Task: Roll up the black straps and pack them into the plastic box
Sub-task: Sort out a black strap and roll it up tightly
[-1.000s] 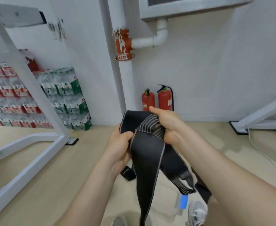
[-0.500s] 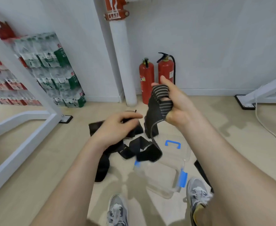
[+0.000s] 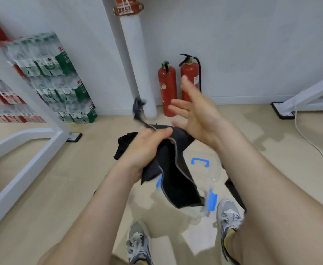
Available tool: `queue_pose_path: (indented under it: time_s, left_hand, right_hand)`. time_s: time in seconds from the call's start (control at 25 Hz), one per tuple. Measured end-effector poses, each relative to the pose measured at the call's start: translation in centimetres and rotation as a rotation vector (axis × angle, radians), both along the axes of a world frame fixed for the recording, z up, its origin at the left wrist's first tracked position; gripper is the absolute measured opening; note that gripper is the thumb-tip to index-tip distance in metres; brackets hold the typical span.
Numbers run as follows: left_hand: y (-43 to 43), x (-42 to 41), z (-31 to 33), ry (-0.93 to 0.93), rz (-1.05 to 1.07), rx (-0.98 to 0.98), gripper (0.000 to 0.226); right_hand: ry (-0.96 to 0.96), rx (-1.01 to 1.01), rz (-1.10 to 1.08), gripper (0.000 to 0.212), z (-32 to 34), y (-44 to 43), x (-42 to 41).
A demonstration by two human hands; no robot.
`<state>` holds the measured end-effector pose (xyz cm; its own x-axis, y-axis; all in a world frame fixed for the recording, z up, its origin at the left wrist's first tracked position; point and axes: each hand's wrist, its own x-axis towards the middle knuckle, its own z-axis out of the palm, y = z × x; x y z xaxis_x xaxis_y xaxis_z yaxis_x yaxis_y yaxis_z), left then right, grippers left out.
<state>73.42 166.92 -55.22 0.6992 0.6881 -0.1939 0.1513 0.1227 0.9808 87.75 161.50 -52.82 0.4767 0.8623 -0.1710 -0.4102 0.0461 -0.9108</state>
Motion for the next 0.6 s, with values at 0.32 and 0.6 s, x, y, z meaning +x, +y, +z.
queue_pose_path:
  time_s: [0.32,0.6]
  left_hand:
    - [4.6,-3.6,2.8,-0.348,0.419,-0.396,0.044]
    - [4.2,-4.1,3.3,-0.239,0.371,-0.379,0.033]
  right_hand:
    - [-0.561,-0.197,0.56,0.093,-2.8,-1.7,-1.8]
    - [-0.592,-0.103,0.413,0.1,-3.9,-0.1,-4.8]
